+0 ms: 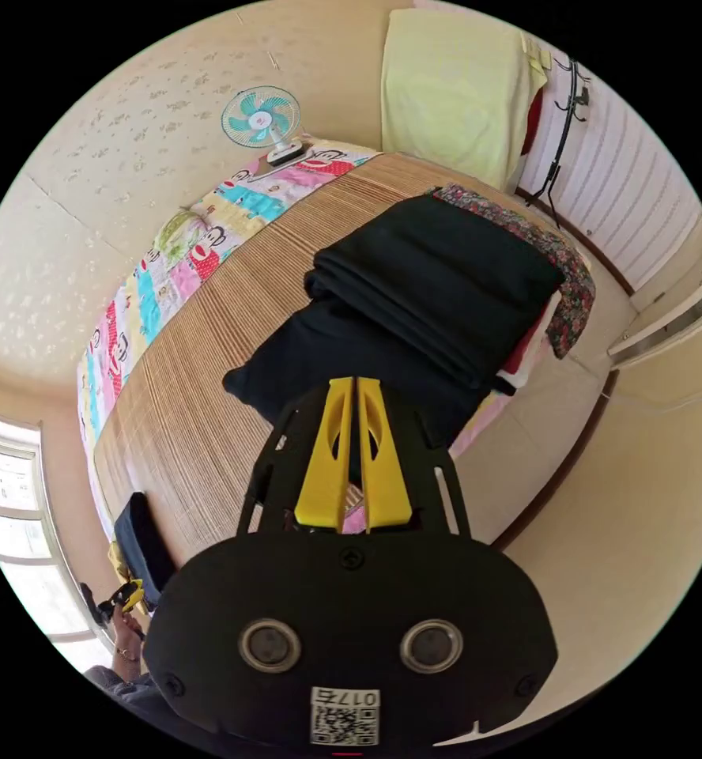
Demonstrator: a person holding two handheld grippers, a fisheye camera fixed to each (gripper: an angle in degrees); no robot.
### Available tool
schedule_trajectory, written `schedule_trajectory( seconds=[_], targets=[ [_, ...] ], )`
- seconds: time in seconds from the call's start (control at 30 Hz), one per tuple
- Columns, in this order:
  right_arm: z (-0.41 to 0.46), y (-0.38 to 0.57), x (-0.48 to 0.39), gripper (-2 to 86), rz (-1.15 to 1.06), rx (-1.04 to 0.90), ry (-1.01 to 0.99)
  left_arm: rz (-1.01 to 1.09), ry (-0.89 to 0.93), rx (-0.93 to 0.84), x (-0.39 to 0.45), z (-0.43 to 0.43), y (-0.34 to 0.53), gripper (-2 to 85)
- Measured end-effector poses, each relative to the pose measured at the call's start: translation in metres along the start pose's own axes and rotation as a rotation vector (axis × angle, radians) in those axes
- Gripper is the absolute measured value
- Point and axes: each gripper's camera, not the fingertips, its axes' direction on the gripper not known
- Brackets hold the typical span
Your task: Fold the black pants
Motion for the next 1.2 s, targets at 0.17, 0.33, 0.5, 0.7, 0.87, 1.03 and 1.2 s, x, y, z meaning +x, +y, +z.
schedule_trajectory(
  seconds=[0.17,0.33,0.5,0.7,0.87,1.03,1.2],
  targets=[
    [0.006,0.031,-0.073,0.5,-0.126,-0.061,-0.022,0.136,-0.141,-0.109,0.016,0.048,-0.033,14.4],
    [0.004,0.074,-0.106,0.4,-0.226,-0.091,-0.007,0.456,-0.429,-0.232,0.047,0.059,-0.035,8.9],
    [-0.001,0.09,-0.093,0.5,-0.245,-0.134,-0.087,0.534,0.046,-0.289,-0.014,-0.002,-0.05,3.7],
    [-0.015,0.076,-0.08,1.8,-0.49,-0.187,-0.476,0.584,0.874,-0.006,-0.098,-0.163,-0.036,-0.2],
    [-0.012,0.058,-0.087,6.5,-0.698,-0.324,-0.73,0.711,1.292,0.213,-0.078,-0.264,0.007,-0.8],
    [-0.011,0.044,-0.086,13.5,-0.879,-0.461,-0.798,1.008,1.651,0.342,-0.019,-0.38,0.079,-0.8],
    [0.016,-0.008,-0.012,20.4,-0.684,-0.67,-1.025,1.414,1.954,0.517,-0.006,-0.483,0.174,-0.3]
  ],
)
